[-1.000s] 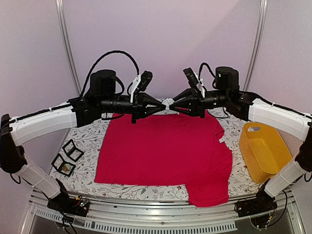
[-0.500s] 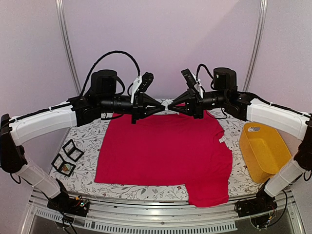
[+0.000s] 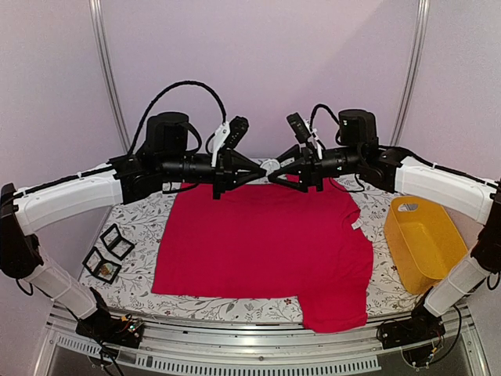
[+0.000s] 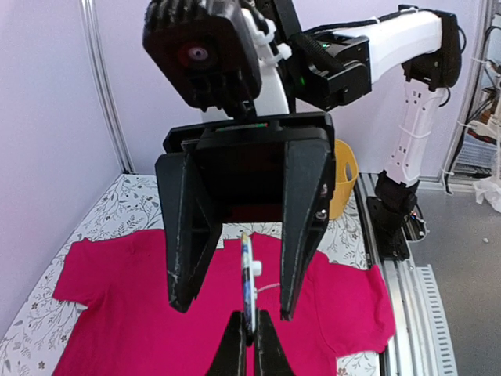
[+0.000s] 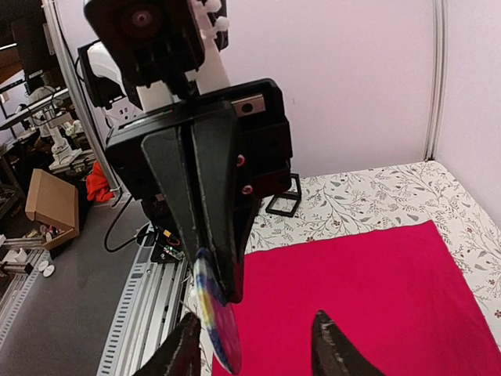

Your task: Pin the brooch onto the clothing

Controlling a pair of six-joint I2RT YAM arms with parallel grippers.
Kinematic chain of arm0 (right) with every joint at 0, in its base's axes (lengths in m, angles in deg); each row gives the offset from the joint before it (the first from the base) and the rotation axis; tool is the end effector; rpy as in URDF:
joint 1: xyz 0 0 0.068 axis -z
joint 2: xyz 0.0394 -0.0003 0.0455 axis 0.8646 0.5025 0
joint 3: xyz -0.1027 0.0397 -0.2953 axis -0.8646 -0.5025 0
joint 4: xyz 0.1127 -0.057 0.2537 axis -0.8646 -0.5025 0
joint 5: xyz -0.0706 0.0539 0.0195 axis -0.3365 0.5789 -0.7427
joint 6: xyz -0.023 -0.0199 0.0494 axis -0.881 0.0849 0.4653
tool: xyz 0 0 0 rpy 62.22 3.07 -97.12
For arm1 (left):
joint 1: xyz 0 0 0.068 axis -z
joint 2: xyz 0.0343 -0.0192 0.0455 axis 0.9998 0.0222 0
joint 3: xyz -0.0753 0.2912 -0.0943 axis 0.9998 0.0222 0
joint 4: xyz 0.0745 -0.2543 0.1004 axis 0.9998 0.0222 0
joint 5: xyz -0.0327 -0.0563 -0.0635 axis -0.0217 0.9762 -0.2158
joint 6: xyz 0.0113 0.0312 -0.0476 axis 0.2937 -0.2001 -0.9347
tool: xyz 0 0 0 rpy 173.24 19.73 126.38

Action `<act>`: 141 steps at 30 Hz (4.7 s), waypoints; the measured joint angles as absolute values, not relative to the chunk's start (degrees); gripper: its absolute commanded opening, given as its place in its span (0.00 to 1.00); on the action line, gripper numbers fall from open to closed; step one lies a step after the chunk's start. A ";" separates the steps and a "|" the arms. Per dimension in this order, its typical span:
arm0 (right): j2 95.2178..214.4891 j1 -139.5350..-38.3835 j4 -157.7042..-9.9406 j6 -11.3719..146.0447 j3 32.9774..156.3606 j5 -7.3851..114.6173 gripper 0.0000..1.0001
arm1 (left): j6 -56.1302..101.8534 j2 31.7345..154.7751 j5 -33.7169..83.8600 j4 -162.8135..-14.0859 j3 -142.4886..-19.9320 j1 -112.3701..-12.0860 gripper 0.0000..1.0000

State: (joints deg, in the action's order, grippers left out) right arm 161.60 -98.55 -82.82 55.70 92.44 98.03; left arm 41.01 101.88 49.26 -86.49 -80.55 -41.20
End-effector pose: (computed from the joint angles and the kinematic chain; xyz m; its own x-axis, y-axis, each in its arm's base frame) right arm 0.2759 0.2630 0.3880 -0.1060 -0.1510 -0.9828 -0.9940 -0.0115 0.1089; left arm 0.2329 -0.2876 0.3966 -0.0320 0.1781 -0.9835 0.9865 0.1639 -0.0025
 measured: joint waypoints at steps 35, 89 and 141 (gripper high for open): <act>159.77 -98.46 -89.58 47.66 94.50 93.63 0.15 | 44.31 101.03 46.33 -80.59 -80.98 -41.48 0.00; 181.69 -76.30 -70.23 81.19 68.55 80.50 0.00 | 7.81 132.48 12.84 -80.50 -75.89 -71.47 0.53; 167.79 -83.75 -59.26 72.31 53.75 74.68 0.02 | 53.25 145.79 36.86 -83.34 -92.46 -33.59 0.00</act>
State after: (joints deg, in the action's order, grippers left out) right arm 167.79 -83.75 -59.26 72.31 53.75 74.68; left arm 53.25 145.79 36.86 -83.34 -92.46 -33.59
